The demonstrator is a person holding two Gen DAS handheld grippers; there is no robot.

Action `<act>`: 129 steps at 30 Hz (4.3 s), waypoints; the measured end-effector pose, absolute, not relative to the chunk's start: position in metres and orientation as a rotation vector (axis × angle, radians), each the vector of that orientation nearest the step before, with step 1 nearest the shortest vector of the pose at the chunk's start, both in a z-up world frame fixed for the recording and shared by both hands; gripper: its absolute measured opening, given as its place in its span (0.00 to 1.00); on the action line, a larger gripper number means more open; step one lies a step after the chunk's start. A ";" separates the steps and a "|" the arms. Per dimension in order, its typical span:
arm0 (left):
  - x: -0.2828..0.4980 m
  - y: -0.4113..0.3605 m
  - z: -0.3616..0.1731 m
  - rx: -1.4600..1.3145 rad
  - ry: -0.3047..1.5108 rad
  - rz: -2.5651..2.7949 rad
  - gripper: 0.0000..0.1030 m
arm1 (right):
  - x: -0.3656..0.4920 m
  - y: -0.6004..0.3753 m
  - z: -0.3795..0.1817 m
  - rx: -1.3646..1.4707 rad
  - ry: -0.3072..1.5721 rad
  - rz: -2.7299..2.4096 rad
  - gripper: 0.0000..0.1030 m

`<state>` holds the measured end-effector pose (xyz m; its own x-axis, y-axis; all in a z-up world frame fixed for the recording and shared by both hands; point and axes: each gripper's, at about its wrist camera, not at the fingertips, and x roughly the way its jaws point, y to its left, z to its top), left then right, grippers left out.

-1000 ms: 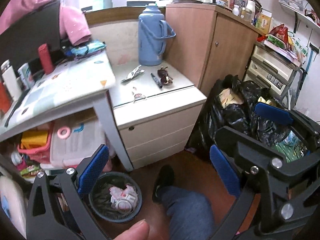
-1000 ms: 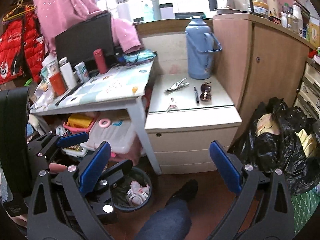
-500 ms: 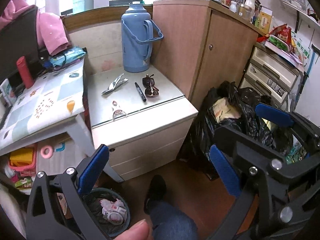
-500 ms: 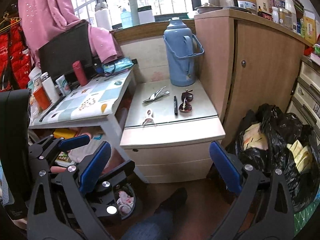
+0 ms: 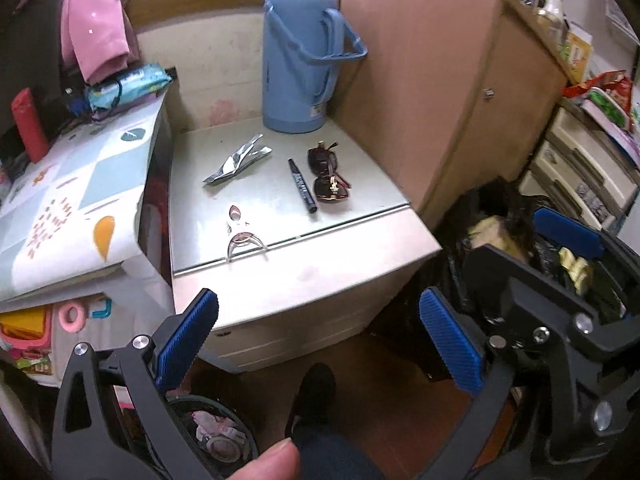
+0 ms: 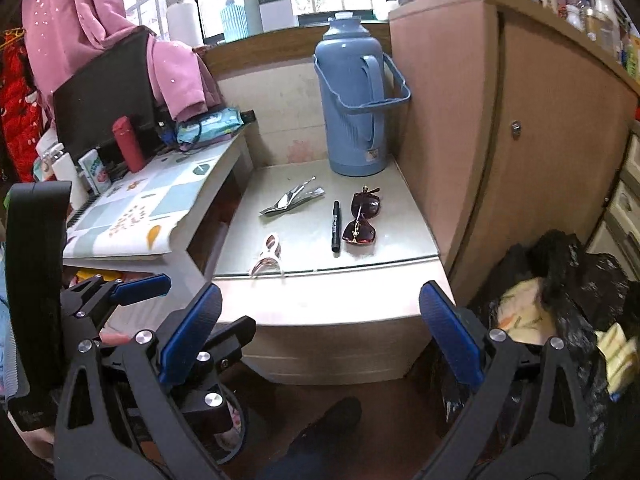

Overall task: Collect trash
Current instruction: 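Move both open tools toward the cabinet top with the sunglasses and clothespin, then grasp the pink clothespin with the left tool while the right tool grasps the red sunglasses, then carry the clothespin and sunglasses in both tools down over the black bin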

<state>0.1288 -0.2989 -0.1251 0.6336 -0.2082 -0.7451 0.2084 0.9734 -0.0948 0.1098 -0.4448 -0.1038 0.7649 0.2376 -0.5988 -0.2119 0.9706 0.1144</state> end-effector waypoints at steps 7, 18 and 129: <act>0.193 -0.288 -0.161 -0.061 0.883 -0.250 0.95 | 0.178 -0.453 -0.137 0.092 0.686 0.233 0.95; 0.281 -0.268 -0.220 -0.107 0.946 -0.169 0.95 | 0.268 -0.457 -0.177 0.100 0.715 0.221 0.95; 0.281 -0.281 -0.184 -0.088 0.818 -0.264 0.28 | 0.269 -0.450 -0.170 0.124 0.689 0.223 0.13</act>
